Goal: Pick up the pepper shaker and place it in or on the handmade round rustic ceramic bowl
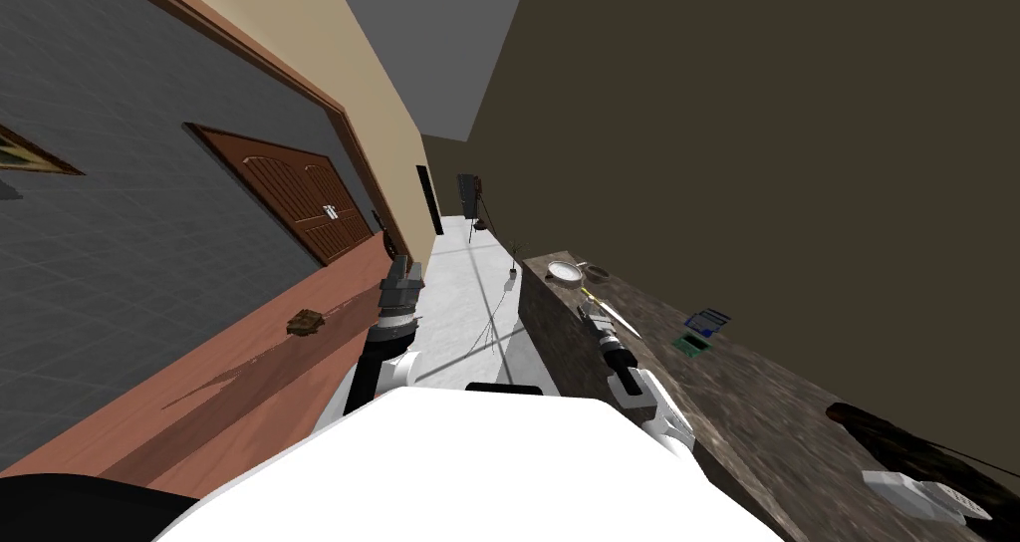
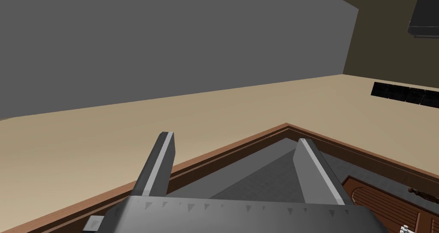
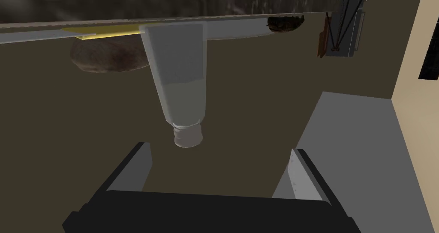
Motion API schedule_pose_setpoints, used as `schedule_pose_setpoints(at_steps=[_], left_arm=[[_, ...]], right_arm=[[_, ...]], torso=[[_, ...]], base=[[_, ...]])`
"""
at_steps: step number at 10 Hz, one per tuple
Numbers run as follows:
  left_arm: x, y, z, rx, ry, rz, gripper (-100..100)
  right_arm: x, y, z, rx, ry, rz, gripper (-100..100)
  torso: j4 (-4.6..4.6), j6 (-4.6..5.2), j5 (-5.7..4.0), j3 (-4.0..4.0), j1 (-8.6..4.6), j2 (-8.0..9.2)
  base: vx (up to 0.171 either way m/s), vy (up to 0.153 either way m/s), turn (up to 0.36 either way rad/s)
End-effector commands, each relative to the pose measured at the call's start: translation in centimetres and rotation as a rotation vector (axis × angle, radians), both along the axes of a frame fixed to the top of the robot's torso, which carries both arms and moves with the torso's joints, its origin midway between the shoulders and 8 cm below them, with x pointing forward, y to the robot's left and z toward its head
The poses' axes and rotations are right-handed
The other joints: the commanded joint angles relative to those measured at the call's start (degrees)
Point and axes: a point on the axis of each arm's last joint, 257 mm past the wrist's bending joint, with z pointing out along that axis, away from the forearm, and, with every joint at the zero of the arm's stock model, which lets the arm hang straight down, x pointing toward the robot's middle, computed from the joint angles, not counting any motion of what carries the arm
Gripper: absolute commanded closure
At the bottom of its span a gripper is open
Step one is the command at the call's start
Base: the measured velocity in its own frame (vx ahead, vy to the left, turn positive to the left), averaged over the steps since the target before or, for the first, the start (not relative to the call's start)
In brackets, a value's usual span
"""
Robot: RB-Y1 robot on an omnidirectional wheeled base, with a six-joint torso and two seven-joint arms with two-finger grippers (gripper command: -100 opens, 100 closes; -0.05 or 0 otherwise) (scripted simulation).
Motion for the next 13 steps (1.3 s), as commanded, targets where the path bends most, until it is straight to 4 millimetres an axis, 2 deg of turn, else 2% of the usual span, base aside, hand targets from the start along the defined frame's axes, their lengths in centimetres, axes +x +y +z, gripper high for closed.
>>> schedule_pose_setpoints(at_steps=[1,3,4,5,6,7,11,12,13], left_arm=[[0.0,0.0,0.0,0.0,0.0,0.0,0],[0.0,0.0,0.0,0.0,0.0,0.0,0],[0.0,0.0,0.0,0.0,0.0,0.0,0],[0.0,0.0,0.0,0.0,0.0,0.0,0],[0.0,0.0,0.0,0.0,0.0,0.0,0],[0.0,0.0,0.0,0.0,0.0,0.0,0],[0.0,0.0,0.0,0.0,0.0,0.0,0],[0.0,0.0,0.0,0.0,0.0,0.0,0],[0.0,0.0,0.0,0.0,0.0,0.0,0]], right_arm=[[-0.5,-1.5,-0.7,-0.042,0.025,-0.028,-100],[-1.1,-4.1,-2.1,-0.113,0.071,-0.071,-100],[-0.9,-3.2,-2.0,-0.088,0.057,-0.059,-100],[-1.0,-3.3,-2.1,-0.095,0.06,-0.061,0],[-0.9,-3.3,-2.1,-0.095,0.06,-0.061,-100],[-0.9,-3.3,-2.1,-0.095,0.06,-0.061,100],[-0.9,-3.3,-2.1,-0.095,0.06,-0.061,100],[-0.9,-3.3,-2.1,-0.095,0.06,-0.061,0],[-1.7,-4.7,-2.3,-0.112,0.071,-0.089,-100]], torso=[[0.0,0.0,0.0,0.0,0.0,0.0],[0.0,0.0,0.01,0.0,0.05,0.01],[-0.01,0.01,0.01,-0.02,0.06,-0.04],[0.02,-0.01,0.0,0.07,-0.03,0.15],[0.06,0.0,-0.02,0.17,-0.11,0.32],[0.08,0.0,-0.03,0.22,-0.14,0.39],[0.09,0.0,-0.03,0.25,-0.16,0.44],[0.09,0.0,-0.03,0.25,-0.16,0.44],[0.09,0.0,-0.03,0.25,-0.16,0.44]], base=[[0.103,0.056,-0.045],[0.12,0.059,-0.068],[0.059,0.028,-0.016],[0.01,0.005,0.003],[0.005,0.002,0.0],[0.0,0.0,0.0],[0.0,0.0,0.0],[0.0,0.0,0.0],[0.0,0.114,-0.138]])
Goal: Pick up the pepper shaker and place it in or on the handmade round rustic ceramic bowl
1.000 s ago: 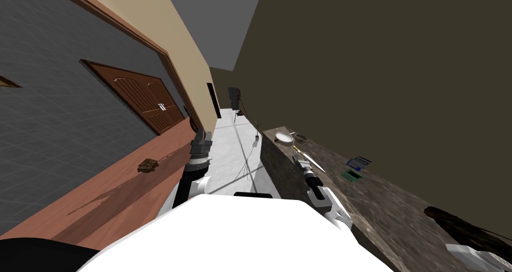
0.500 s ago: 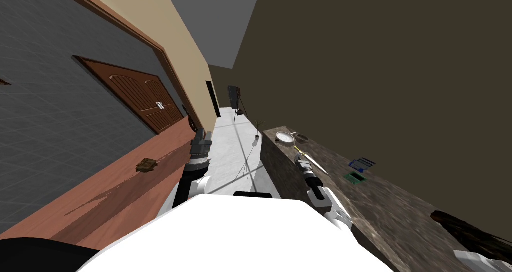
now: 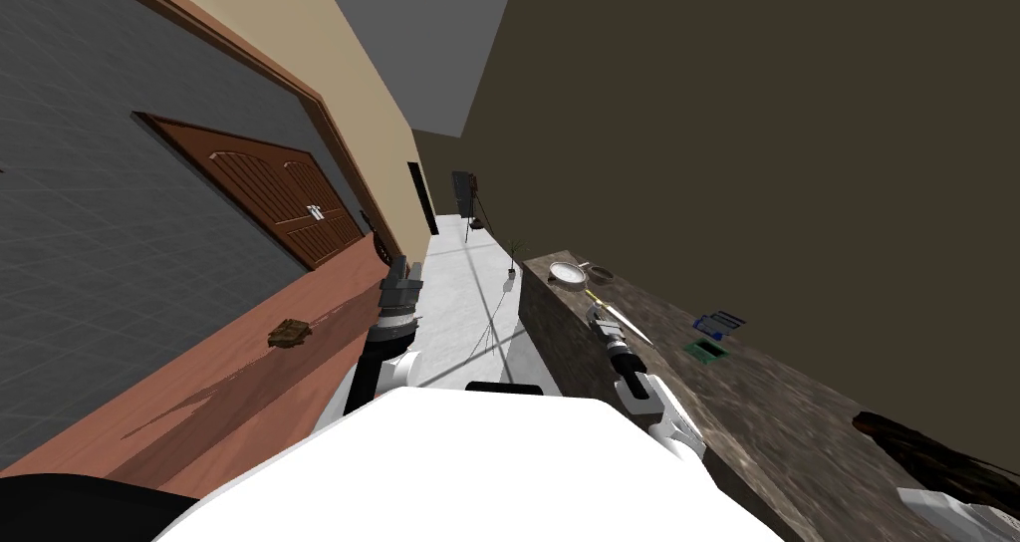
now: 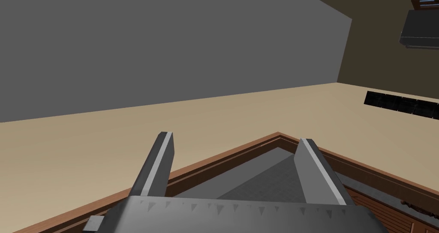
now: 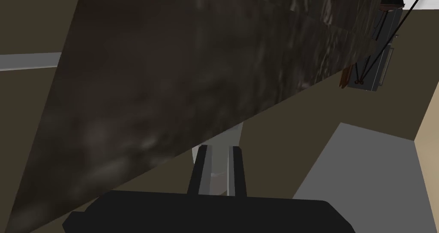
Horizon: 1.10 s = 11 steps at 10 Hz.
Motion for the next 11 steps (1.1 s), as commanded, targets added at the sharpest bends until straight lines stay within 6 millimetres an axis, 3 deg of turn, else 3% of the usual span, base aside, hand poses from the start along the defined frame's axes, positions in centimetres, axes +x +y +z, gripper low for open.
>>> schedule_pose_setpoints(at_steps=[1,5,11], left_arm=[[0.0,0.0,0.0,0.0,0.0,0.0,0],[0.0,0.0,0.0,0.0,0.0,0.0,0],[0.0,0.0,0.0,0.0,0.0,0.0,0]], right_arm=[[-0.7,-1.0,-0.1,-0.015,0.008,-0.023,-100],[-2.1,-3.7,-0.2,-0.059,0.027,-0.077,-100],[-4.8,-8.2,-0.2,-0.134,0.061,-0.177,-100]], torso=[[0.0,0.0,0.0,0.0,0.0,0.0],[0.02,-0.04,0.16,0.05,0.63,0.07],[0.0,-0.06,0.13,-0.02,0.46,-0.06]], base=[[-0.038,0.227,-0.129],[-0.027,0.235,-0.103],[-0.016,0.221,-0.108]])
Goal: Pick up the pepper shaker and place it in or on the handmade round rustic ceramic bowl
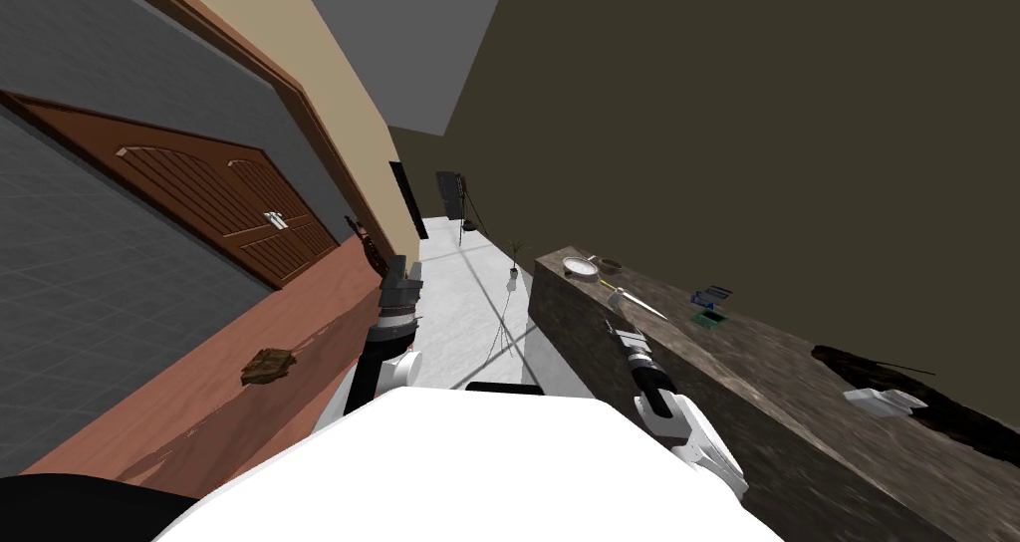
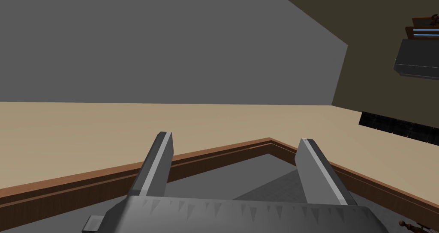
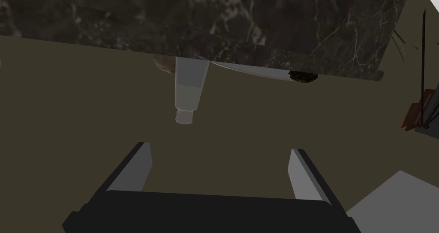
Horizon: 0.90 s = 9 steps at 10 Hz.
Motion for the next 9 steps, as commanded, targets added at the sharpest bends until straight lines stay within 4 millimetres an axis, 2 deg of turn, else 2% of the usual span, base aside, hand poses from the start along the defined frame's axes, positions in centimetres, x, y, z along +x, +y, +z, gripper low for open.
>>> schedule_pose_setpoints(at_steps=[1,3,9], left_arm=[[0.0,0.0,0.0,0.0,0.0,0.0,0],[0.0,0.01,0.0,0.0,0.0,0.0,0],[0.0,0.01,0.0,0.0,0.0,0.0,0]], right_arm=[[-0.64,-1.23,0.03,-0.018,0.008,-0.032,-100],[-0.79,-1.51,0.06,-0.022,0.009,-0.041,-100],[-0.79,-1.51,0.06,-0.022,0.009,-0.041,-100]], torso=[[0.0,0.0,0.0,0.0,0.0,0.0],[-0.02,-0.01,-0.16,-0.04,-0.74,-0.07],[0.0,-0.01,-0.19,-0.01,-0.84,-0.01]], base=[[0.043,0.038,0.109],[0.006,0.005,0.019],[-0.001,-0.001,-0.004]])
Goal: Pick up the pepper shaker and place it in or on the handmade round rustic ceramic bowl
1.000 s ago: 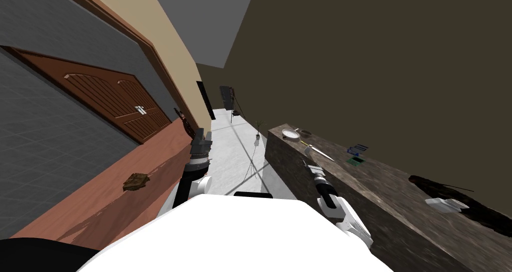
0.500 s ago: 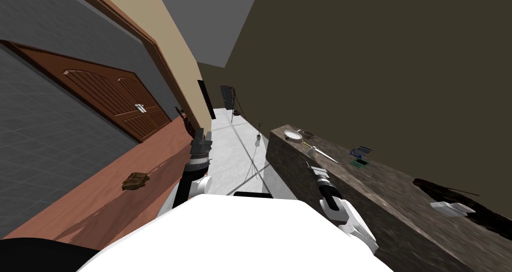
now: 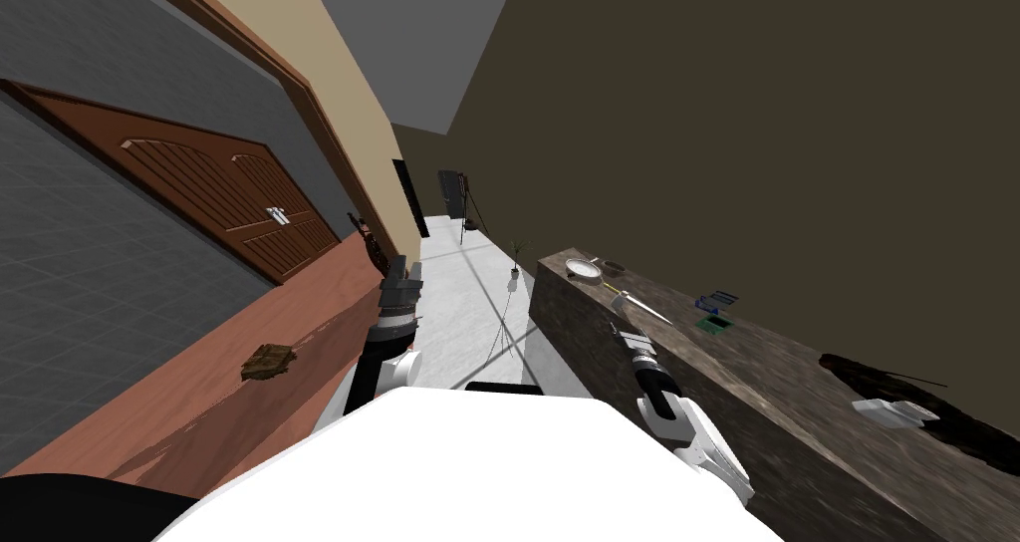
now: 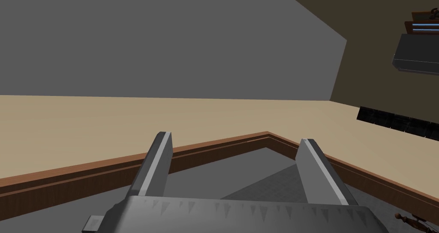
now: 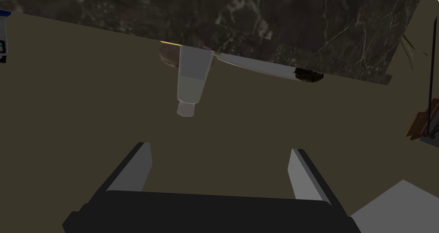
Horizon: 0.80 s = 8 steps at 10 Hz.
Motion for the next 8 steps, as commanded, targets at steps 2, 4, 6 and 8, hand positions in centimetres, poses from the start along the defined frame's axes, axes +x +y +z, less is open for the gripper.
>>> schedule_pose_setpoints(at_steps=[2,4,6,8], left_arm=[[0.0,0.0,0.0,0.0,0.0,0.0,0],[0.0,0.0,0.0,0.0,0.0,0.0,0],[0.0,0.0,0.0,0.0,0.0,0.0,0],[0.0,0.0,0.0,0.0,0.0,0.0,0]], right_arm=[[0.0,0.0,0.0,0.0,0.0,0.0,-100],[0.9,-2.4,2.8,-0.087,-0.013,-0.005,-100],[0.9,-2.4,2.8,-0.087,-0.013,-0.005,-100],[0.9,-2.4,2.8,-0.087,-0.013,-0.005,-100]], torso=[[0.0,0.02,0.0,0.01,-0.04,0.03],[0.0,-0.01,0.01,-0.02,0.02,-0.04],[-0.02,0.01,0.02,-0.06,0.04,-0.1],[0.0,0.01,0.0,0.0,-0.02,0.0]], base=[[-0.003,-0.003,-0.01],[0.022,0.023,0.07],[0.02,0.01,0.009],[0.004,0.0,-0.013]])
